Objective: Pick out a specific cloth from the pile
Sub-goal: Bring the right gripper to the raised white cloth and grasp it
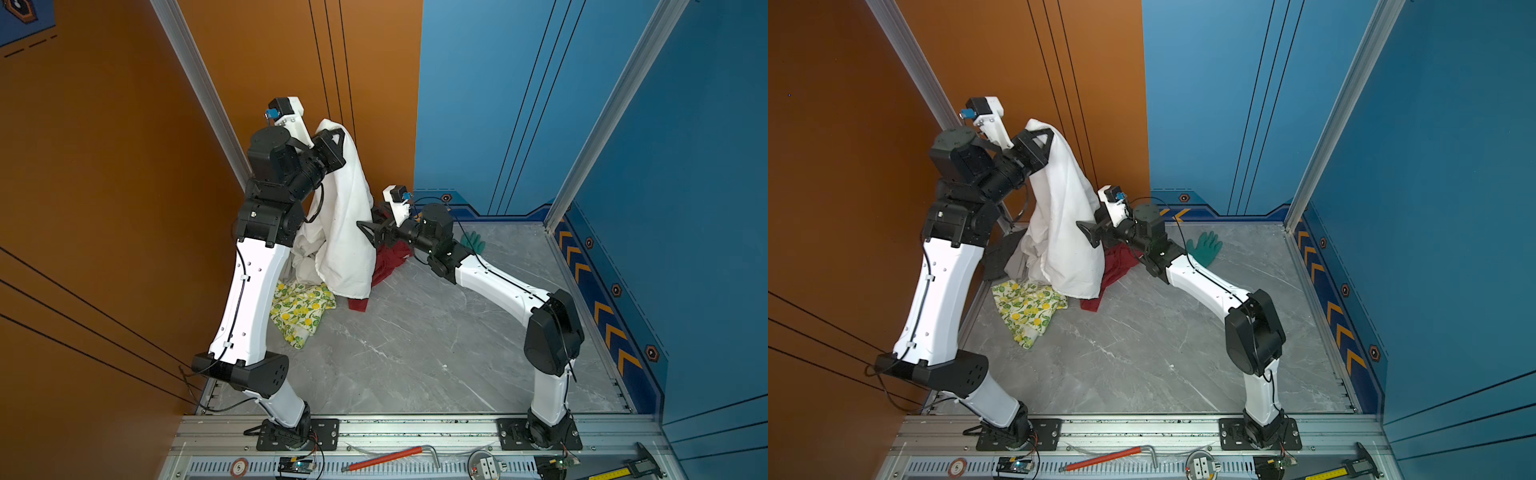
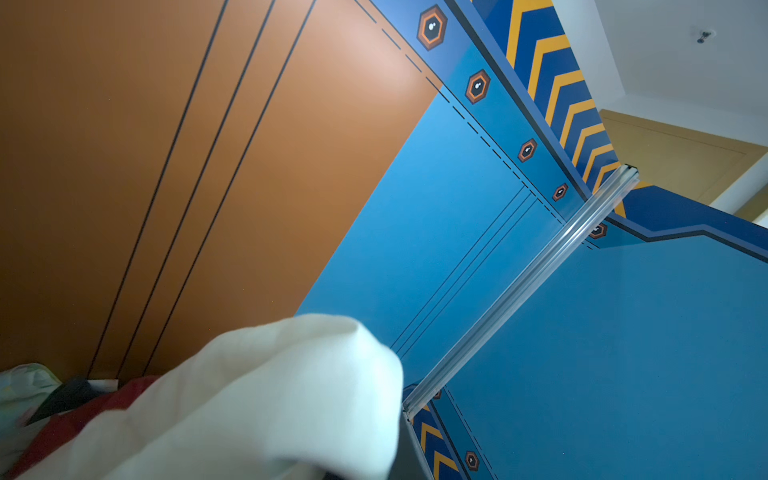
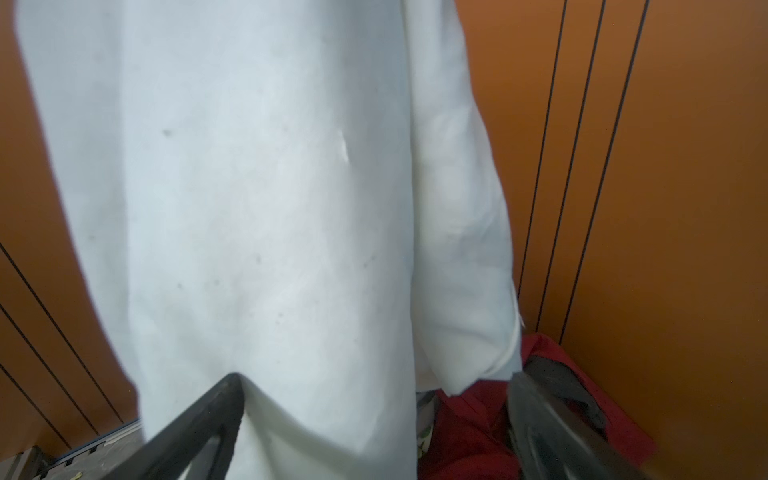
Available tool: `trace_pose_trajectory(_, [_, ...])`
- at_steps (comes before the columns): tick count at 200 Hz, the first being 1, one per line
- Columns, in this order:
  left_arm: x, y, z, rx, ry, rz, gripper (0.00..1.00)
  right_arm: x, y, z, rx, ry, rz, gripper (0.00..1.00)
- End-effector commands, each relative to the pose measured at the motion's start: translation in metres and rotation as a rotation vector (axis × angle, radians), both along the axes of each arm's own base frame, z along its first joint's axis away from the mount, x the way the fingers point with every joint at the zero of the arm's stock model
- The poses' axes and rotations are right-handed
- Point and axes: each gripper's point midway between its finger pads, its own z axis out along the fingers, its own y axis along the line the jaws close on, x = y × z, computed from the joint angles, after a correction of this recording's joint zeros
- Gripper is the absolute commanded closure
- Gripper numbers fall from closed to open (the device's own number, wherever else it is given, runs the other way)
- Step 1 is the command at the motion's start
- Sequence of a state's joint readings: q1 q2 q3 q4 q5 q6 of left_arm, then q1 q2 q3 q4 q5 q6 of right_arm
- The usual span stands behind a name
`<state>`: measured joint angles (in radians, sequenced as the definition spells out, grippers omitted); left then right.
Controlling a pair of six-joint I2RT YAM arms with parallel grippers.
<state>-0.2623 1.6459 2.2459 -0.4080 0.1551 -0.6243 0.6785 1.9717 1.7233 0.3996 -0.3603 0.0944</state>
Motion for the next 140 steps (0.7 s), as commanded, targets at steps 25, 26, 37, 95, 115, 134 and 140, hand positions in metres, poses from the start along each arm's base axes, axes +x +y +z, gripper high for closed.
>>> trace_pose_trajectory(25, [-0.057, -0.056, 0.010, 0.012, -0.016, -0.213, 1.00, 0.037, 0.040, 0.003, 0.166, -0.080, 0.023, 0.00])
trace_pose_trajectory(26, [-0.057, -0.058, 0.009, 0.013, -0.013, -0.216, 1.00, 0.037, 0.041, 0.004, 0.170, -0.083, 0.024, 0.00])
trace_pose_trajectory(37, [-0.066, -0.069, -0.001, 0.019, 0.011, -0.246, 1.00, 0.044, 0.046, 0.009, 0.199, -0.112, 0.014, 0.00])
trace_pose_trajectory(95, [-0.096, -0.043, -0.038, 0.007, 0.108, -0.209, 1.00, 0.034, 0.048, 0.069, 0.376, -0.153, -0.015, 0.95])
trace_pose_trajectory(115, [-0.096, -0.021, -0.048, 0.008, 0.127, -0.144, 1.00, 0.021, 0.030, 0.093, 0.438, -0.143, -0.037, 1.00])
trace_pose_trajectory(134, [-0.092, -0.003, -0.061, 0.015, 0.148, -0.091, 1.00, 0.011, 0.011, 0.114, 0.471, -0.137, -0.060, 1.00])
trace_pose_trajectory(140, [-0.091, 0.003, -0.064, 0.019, 0.153, -0.073, 1.00, 0.010, 0.005, 0.119, 0.484, -0.130, -0.080, 1.00])
